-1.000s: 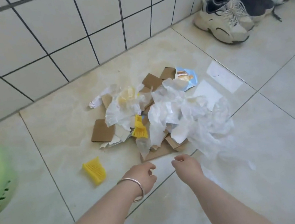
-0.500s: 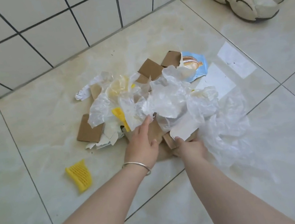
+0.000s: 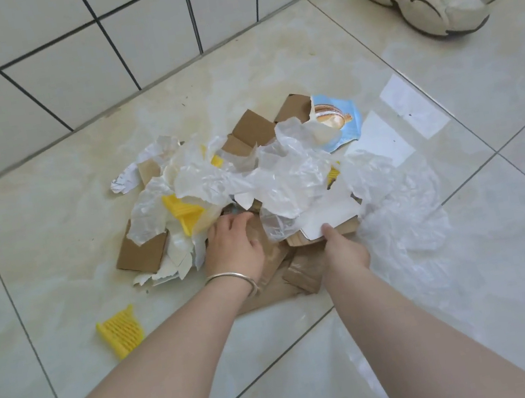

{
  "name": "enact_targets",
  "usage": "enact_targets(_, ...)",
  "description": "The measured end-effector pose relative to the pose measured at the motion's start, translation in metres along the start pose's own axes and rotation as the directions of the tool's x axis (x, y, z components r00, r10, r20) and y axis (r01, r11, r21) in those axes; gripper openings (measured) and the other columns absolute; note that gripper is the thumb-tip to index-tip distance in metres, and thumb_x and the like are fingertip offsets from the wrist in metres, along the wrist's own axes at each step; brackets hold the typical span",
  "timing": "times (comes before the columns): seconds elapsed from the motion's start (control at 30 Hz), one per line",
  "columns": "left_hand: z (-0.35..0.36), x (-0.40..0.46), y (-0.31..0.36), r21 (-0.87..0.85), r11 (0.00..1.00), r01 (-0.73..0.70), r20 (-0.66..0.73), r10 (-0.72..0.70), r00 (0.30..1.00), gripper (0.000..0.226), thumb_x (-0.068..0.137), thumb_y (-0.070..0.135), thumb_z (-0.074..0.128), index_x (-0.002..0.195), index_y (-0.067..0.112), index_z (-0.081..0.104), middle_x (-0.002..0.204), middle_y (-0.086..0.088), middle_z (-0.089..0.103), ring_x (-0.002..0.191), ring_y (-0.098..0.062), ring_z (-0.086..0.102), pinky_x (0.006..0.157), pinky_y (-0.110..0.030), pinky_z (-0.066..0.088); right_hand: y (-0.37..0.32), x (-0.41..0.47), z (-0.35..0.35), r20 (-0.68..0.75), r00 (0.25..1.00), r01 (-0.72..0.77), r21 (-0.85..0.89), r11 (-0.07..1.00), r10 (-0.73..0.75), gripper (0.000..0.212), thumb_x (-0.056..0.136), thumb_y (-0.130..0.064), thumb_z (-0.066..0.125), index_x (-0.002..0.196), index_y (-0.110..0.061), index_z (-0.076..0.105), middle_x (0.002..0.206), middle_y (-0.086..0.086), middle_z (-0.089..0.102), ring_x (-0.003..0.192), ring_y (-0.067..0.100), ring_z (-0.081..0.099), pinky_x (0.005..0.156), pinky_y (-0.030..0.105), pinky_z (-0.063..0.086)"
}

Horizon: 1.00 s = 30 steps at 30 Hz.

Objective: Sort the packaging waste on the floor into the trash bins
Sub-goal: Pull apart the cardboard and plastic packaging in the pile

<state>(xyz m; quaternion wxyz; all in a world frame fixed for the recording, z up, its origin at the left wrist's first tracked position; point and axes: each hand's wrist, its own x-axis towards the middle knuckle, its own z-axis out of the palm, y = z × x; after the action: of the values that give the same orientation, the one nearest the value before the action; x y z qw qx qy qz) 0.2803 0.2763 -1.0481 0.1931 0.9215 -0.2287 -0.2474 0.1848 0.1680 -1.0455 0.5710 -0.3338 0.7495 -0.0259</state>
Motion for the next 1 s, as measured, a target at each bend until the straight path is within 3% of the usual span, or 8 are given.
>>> enact_targets(0.1, 0.002, 0.008, -0.002, 0.091, 0.993, 0.080, 0.063, -0.086, 0.994, 0.056, 0.087, 0.026, 0.055, 0.140, 0.024, 0.037, 0.147, -0.005, 0.034, 0.135, -0.029, 0.031, 0.110, -0.039, 0.031, -0.008, 0.000, -0.004, 0.003, 0.999, 0.047, 0.000, 0.999, -0.047, 0.023, 0.087, -0.027, 0.060, 0.081, -0.007, 0.051, 0.073, 0.001, 0.049, 0.082, 0.026, 0.050, 0.073, 0.033, 0.042)
enact_targets(0.23, 0.003, 0.013, -0.001, 0.143, 0.982, 0.125, 0.038, -0.132, 0.991, 0.071, 0.078, 0.036, 0.067, 0.139, 0.022, 0.034, 0.141, -0.010, 0.038, 0.129, -0.033, 0.037, 0.104, -0.042, 0.039, -0.007, 0.004, -0.014, -0.046, 0.994, 0.105, 0.089, 0.990, -0.101, 0.014, 0.087, -0.010, 0.054, 0.101, -0.011, 0.051, 0.094, 0.007, 0.051, 0.066, 0.020, 0.044, 0.054, 0.027, 0.033)
enact_targets(0.37, 0.002, 0.012, 0.001, 0.125, 0.979, 0.159, 0.018, -0.162, 0.987, 0.079, 0.071, 0.039, 0.074, 0.137, 0.020, 0.035, 0.134, -0.013, 0.043, 0.126, -0.032, 0.041, 0.100, -0.041, 0.042, -0.004, 0.003, -0.021, -0.003, 0.993, 0.114, 0.156, 0.981, -0.115, 0.035, 0.087, -0.003, 0.047, 0.120, -0.009, 0.057, 0.103, 0.004, 0.055, 0.087, 0.020, 0.050, 0.069, 0.028, 0.039)
enact_targets(0.47, 0.002, 0.009, 0.003, 0.029, 0.970, 0.241, 0.043, -0.242, 0.969, 0.082, 0.067, 0.039, 0.078, 0.135, 0.014, 0.038, 0.130, -0.014, 0.046, 0.122, -0.031, 0.048, 0.098, -0.039, 0.043, -0.001, 0.000, -0.022, 0.029, 0.994, 0.105, 0.069, 0.992, -0.108, 0.030, 0.091, -0.007, 0.047, 0.119, -0.001, 0.056, 0.095, 0.010, 0.057, 0.078, 0.018, 0.045, 0.066, 0.026, 0.037)
enact_targets(0.6, 0.001, -0.001, 0.005, -0.162, 0.929, 0.331, 0.121, -0.315, 0.941, 0.056, 0.070, 0.029, 0.077, 0.118, 0.011, 0.055, 0.114, -0.010, 0.062, 0.107, -0.028, 0.060, 0.085, -0.032, 0.047, 0.011, -0.003, -0.018, 0.013, 0.997, 0.076, -0.031, 0.997, -0.076, 0.026, 0.093, -0.015, 0.047, 0.113, -0.001, 0.056, 0.096, 0.008, 0.050, 0.086, 0.024, 0.045, 0.080, 0.035, 0.042)
enact_targets(0.8, 0.007, -0.015, 0.006, -0.314, 0.893, 0.324, 0.223, -0.262, 0.939, 0.003, 0.081, 0.019, 0.061, 0.082, 0.017, 0.059, 0.079, -0.005, 0.061, 0.080, -0.027, 0.056, 0.070, -0.030, 0.044, 0.028, -0.007, -0.016, -0.029, 0.993, 0.110, -0.048, 0.993, -0.112, 0.021, 0.090, -0.016, 0.047, 0.100, -0.002, 0.058, 0.094, 0.008, 0.053, 0.083, 0.026, 0.047, 0.073, 0.031, 0.037)
enact_targets(0.9, 0.006, -0.019, 0.010, -0.390, 0.854, 0.345, 0.240, -0.268, 0.933, 0.021, 0.084, 0.019, 0.060, 0.066, 0.020, 0.049, 0.063, 0.000, 0.050, 0.071, -0.025, 0.048, 0.057, -0.028, 0.034, 0.025, -0.010, -0.020, -0.024, 0.987, 0.160, -0.039, 0.986, -0.161, 0.021, 0.090, -0.017, 0.048, 0.101, -0.002, 0.057, 0.091, 0.007, 0.052, 0.082, 0.025, 0.046, 0.073, 0.030, 0.036)
enact_targets(1.0, 0.004, -0.021, 0.013, -0.491, 0.783, 0.381, 0.287, -0.268, 0.920, 0.013, 0.084, 0.025, 0.063, 0.075, 0.021, 0.056, 0.083, -0.007, 0.065, 0.082, -0.027, 0.060, 0.077, -0.035, 0.049, 0.021, -0.014, -0.029, -0.039, 0.980, 0.195, -0.025, 0.981, -0.196, 0.013, 0.091, -0.017, 0.049, 0.095, -0.005, 0.053, 0.087, 0.005, 0.047, 0.076, 0.023, 0.044, 0.068, 0.030, 0.035)
